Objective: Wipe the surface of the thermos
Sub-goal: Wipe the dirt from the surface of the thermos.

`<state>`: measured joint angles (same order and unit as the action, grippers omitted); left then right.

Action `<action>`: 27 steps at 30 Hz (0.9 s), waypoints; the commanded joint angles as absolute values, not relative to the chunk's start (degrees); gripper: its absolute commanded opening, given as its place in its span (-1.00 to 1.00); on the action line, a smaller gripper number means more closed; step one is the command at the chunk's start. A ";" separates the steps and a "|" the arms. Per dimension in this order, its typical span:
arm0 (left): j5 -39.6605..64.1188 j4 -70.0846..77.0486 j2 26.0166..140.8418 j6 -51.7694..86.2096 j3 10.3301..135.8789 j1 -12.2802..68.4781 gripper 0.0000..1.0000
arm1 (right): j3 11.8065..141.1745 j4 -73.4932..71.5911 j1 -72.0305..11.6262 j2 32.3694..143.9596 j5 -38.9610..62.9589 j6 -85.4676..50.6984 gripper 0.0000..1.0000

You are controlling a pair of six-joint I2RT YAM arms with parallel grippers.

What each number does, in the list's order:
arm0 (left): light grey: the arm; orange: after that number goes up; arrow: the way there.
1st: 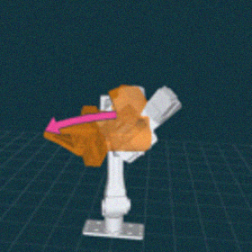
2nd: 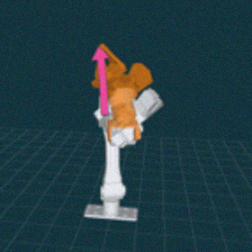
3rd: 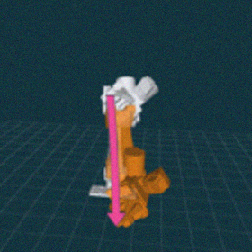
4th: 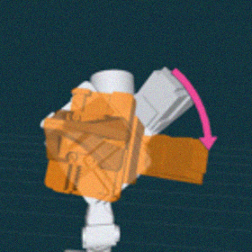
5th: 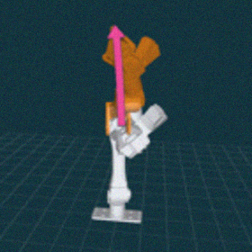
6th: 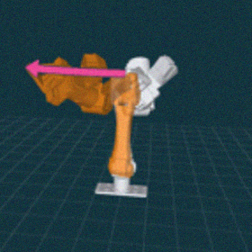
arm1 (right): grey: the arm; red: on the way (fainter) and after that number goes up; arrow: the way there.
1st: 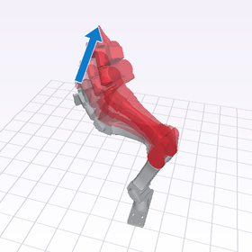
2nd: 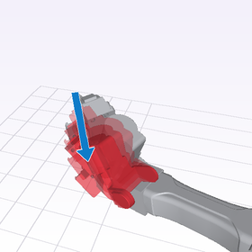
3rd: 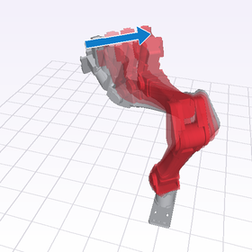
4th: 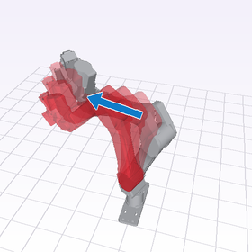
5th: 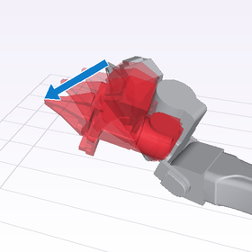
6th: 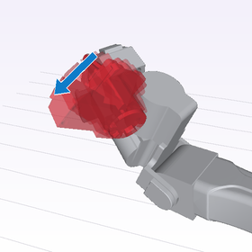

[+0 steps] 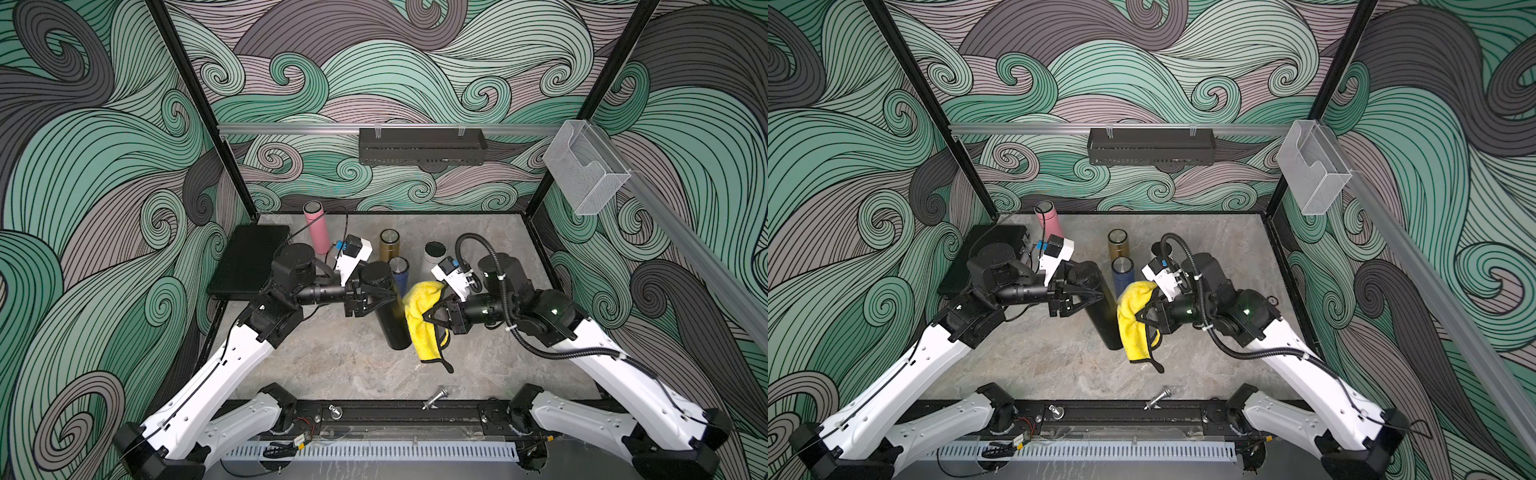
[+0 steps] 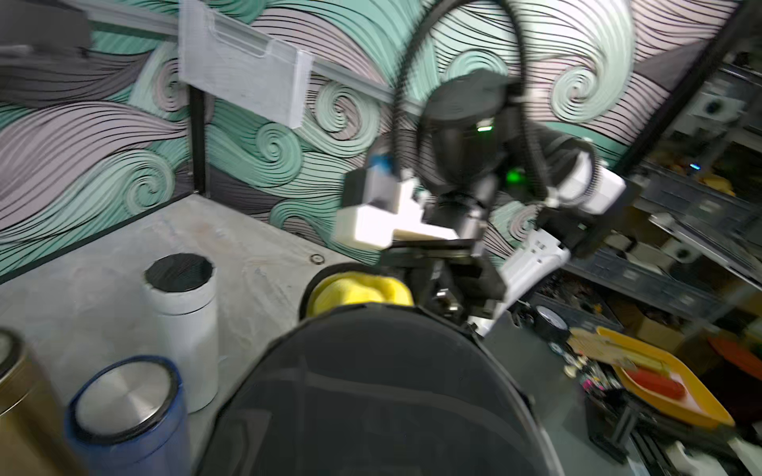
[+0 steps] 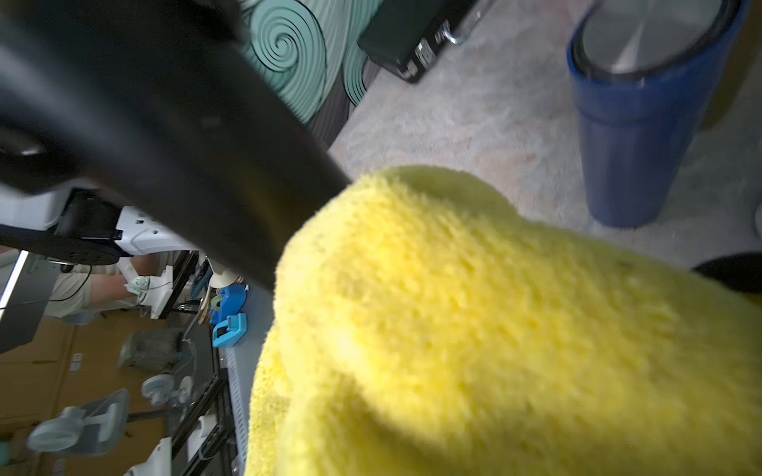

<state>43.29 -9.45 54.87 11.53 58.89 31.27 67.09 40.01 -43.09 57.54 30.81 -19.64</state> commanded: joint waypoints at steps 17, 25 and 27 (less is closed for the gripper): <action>6.27 -15.37 53.17 33.08 68.55 31.47 -1.00 | 75.51 21.10 -69.13 76.12 -17.67 -11.42 -1.00; 1.19 -14.74 53.26 41.17 68.38 31.47 -1.00 | 77.07 0.01 -71.54 83.50 -32.17 -9.61 -1.00; 0.88 -15.07 53.52 42.53 68.80 31.51 -1.00 | 77.91 -1.57 -71.47 85.12 -34.94 -9.46 -1.00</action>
<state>1.93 -17.15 53.91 37.80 65.67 31.24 76.86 7.97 -72.01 83.96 -25.10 -10.59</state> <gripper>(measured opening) 0.632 0.093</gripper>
